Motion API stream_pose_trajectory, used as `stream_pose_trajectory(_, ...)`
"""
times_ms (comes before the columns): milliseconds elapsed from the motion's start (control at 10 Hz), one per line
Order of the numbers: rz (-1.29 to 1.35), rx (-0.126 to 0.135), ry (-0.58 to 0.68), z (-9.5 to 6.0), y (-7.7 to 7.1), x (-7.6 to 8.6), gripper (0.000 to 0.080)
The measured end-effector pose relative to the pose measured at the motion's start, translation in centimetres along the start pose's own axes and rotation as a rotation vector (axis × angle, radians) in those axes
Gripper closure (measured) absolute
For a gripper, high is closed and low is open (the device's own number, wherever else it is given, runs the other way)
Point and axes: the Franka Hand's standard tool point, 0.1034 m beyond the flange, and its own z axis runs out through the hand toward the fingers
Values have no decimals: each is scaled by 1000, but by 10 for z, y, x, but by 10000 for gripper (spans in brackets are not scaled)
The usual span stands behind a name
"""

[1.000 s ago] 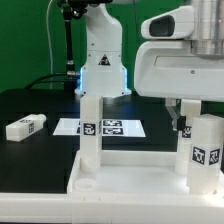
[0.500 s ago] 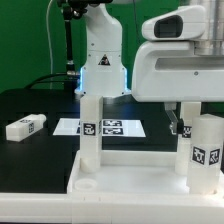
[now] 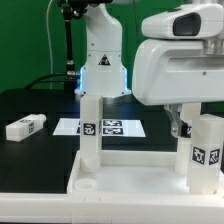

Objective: Assemble desk

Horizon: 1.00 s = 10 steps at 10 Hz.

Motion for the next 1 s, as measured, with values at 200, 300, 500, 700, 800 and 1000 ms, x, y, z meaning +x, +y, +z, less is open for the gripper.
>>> stream_pose_trajectory(200,-134,-7,-2,0,0,0,151)
stream_pose_trajectory(300,-139,-7,-2,0,0,0,164)
stream_pose_trajectory(500,-136,-7,-2,0,1,0,332)
stream_pose_trajectory(700,-121,-7,-3,0,1,-1,511)
stream_pose_trajectory(800,-121,-7,-3,0,1,-1,511)
stream_pose_trajectory(1000,22,-5,-2,0,1,-1,511)
